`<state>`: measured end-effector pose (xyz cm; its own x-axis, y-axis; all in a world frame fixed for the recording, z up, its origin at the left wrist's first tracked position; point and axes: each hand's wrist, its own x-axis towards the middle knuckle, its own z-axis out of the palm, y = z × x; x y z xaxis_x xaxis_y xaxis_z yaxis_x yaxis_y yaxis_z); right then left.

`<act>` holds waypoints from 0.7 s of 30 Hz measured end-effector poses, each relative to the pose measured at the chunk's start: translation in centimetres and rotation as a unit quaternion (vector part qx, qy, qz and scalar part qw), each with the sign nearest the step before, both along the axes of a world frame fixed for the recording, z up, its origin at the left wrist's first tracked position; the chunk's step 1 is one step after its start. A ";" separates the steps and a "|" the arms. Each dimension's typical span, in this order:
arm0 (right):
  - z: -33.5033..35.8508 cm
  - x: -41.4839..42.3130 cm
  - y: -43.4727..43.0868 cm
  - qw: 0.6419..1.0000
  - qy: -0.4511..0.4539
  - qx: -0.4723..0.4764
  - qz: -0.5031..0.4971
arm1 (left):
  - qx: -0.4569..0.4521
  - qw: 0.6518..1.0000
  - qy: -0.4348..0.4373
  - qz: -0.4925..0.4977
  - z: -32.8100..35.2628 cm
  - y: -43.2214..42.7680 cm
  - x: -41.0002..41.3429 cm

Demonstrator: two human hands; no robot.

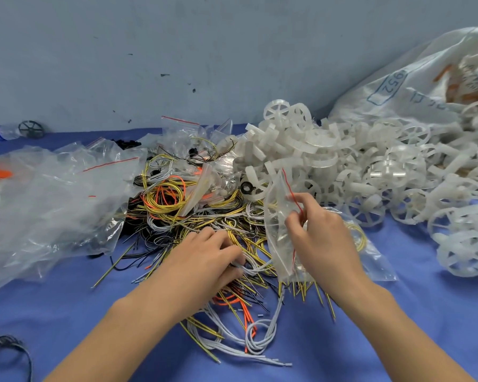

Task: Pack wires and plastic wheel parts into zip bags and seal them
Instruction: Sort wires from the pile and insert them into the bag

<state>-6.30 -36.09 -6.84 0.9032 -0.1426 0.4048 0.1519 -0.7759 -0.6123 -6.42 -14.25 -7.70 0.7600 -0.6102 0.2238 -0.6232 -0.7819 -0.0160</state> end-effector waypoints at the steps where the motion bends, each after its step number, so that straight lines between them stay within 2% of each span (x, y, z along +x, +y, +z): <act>1: 0.0 0.0 0.0 1.000 0.001 0.002 0.003 | -0.015 1.000 0.024 0.004 0.1 0.3 0.1; 4: 0.0 0.0 -0.1 1.000 0.006 0.003 0.010 | -0.103 0.989 0.102 0.015 1.3 1.6 0.1; 6: 0.0 -0.1 0.1 1.000 0.009 -0.004 0.013 | -0.191 0.977 0.095 0.028 2.5 2.5 0.0; 8: 0.0 -0.3 0.5 1.000 0.016 -0.005 0.021 | -0.260 0.964 0.030 0.050 3.7 3.1 -0.2; 11: -0.1 -0.6 1.2 0.999 0.031 0.010 0.041 | -0.314 0.939 -0.093 0.106 5.1 3.1 -0.6; 13: -0.1 -0.5 1.6 0.998 0.039 0.015 0.047 | -0.310 0.940 -0.100 0.106 5.3 1.5 -1.3; 18: -0.1 -0.6 2.3 0.995 0.060 0.054 0.060 | -0.186 0.976 -0.075 0.081 2.7 -4.1 -3.1; 21: 0.1 -0.9 2.2 0.995 0.057 0.066 0.051 | -0.203 0.975 -0.053 0.073 1.7 -5.4 -2.8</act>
<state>-7.22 -33.86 -6.72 0.9546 -0.0937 0.2829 0.1492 -0.6716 -0.7258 -9.20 -19.65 -5.96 0.7916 -0.3422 0.5062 -0.5168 -0.8169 0.2559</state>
